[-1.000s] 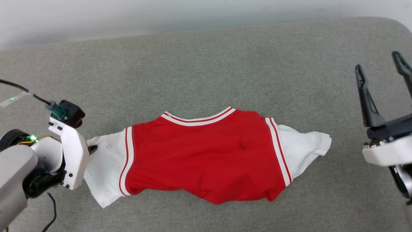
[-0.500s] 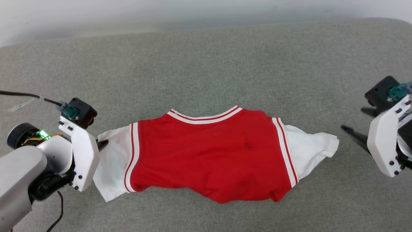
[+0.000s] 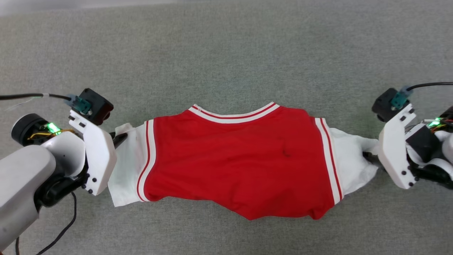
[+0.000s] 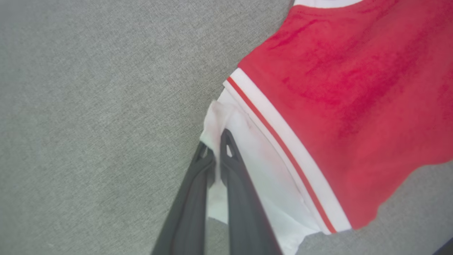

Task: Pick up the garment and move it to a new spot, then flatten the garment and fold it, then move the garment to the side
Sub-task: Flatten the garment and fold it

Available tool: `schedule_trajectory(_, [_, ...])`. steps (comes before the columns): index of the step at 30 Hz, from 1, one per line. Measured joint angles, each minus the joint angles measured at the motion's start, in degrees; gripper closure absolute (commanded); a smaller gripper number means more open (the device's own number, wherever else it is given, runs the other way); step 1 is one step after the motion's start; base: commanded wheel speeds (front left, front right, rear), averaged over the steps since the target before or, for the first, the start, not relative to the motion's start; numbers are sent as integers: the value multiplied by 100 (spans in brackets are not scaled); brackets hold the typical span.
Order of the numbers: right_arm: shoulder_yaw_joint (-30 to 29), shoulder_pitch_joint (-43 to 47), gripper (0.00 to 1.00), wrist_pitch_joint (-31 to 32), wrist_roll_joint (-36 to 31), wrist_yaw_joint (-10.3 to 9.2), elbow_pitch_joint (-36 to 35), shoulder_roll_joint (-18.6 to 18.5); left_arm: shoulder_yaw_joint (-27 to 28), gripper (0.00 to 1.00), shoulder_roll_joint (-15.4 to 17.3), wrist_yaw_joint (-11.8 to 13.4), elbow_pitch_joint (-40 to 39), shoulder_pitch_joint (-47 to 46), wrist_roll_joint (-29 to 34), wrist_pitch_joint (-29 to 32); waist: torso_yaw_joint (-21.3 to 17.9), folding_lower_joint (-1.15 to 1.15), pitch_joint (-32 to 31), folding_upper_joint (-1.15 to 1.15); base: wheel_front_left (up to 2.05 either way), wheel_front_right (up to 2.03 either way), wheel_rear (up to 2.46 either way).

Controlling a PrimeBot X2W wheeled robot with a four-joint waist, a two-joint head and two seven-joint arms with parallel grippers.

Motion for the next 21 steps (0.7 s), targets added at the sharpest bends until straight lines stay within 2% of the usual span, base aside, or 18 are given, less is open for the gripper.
schedule_trajectory(2, [226,-77,0,-113,32,0,178,92,0,100,-42,-8,-1,-35,9,1,42,0,80,0,0,0,0])
schedule_trajectory(8, [943,-328,0,-402,278,-15,382,44,-26,100,-109,-47,69,-64,43,-2,135,-1,191,0,0,0,0])
schedule_trajectory(9, [1013,-358,18,-490,335,-15,425,42,-31,100,-111,-58,90,-63,42,-13,129,-1,185,0,0,0,0])
schedule_trajectory(10, [1087,-392,100,-621,361,-13,471,40,-32,100,-113,-59,109,-59,40,-25,119,-1,173,0,0,0,0])
schedule_trajectory(17, [1372,-539,100,-1645,592,-1,659,44,-2,100,-132,-102,222,-41,2,-180,57,0,-100,0,0,0,0])
schedule_trajectory(21, [1434,-697,100,-2132,627,-1,504,-169,69,100,-46,-107,133,-42,0,-299,21,0,-353,0,0,0,0])
